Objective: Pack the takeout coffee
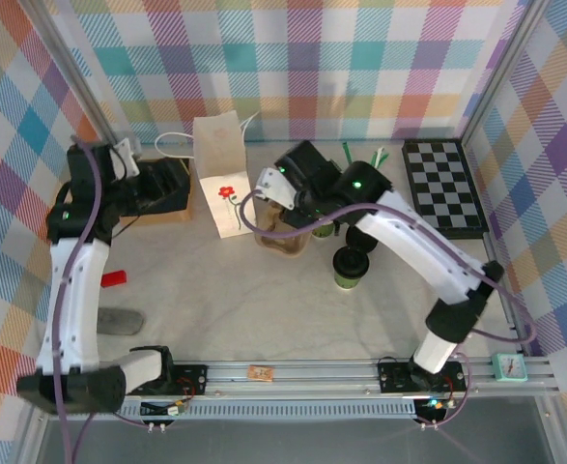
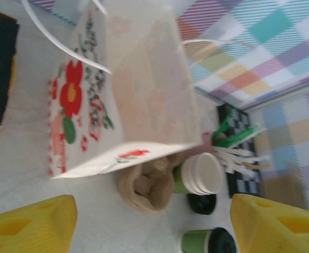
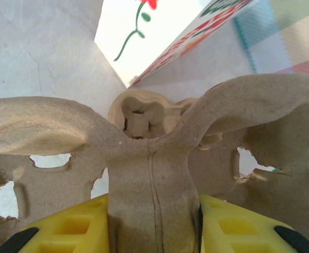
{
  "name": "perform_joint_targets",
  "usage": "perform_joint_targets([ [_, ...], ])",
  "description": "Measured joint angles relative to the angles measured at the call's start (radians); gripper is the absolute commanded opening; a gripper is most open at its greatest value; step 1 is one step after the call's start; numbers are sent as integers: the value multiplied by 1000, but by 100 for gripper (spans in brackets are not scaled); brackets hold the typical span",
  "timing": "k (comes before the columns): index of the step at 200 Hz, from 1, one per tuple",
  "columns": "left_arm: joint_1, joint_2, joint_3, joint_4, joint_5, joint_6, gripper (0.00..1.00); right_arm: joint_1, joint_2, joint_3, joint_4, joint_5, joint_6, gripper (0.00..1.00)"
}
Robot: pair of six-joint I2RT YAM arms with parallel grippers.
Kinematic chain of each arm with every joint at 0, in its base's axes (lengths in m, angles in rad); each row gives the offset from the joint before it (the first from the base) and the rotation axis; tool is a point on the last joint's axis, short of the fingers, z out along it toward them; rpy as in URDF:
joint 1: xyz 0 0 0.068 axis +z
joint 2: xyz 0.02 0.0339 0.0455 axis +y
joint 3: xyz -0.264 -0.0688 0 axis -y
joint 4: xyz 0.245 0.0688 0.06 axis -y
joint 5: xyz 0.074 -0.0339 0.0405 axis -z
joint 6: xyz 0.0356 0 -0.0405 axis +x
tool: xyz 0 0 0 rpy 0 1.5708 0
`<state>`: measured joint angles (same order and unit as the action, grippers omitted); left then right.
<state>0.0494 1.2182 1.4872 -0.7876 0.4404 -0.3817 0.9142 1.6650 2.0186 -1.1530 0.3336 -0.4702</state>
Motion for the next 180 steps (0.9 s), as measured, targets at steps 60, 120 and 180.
perform_joint_targets([
  [60, -34, 283, 206, -76, -133, 69, 74, 1, -96, -36, 40, 27, 2, 36],
  [120, -155, 396, 289, -104, -240, 106, 65, 1, -98, -82, 67, 37, -3, 36],
  [180, -159, 439, 291, -127, -330, 132, 45, 1, -138, -95, 77, 42, -3, 36],
])
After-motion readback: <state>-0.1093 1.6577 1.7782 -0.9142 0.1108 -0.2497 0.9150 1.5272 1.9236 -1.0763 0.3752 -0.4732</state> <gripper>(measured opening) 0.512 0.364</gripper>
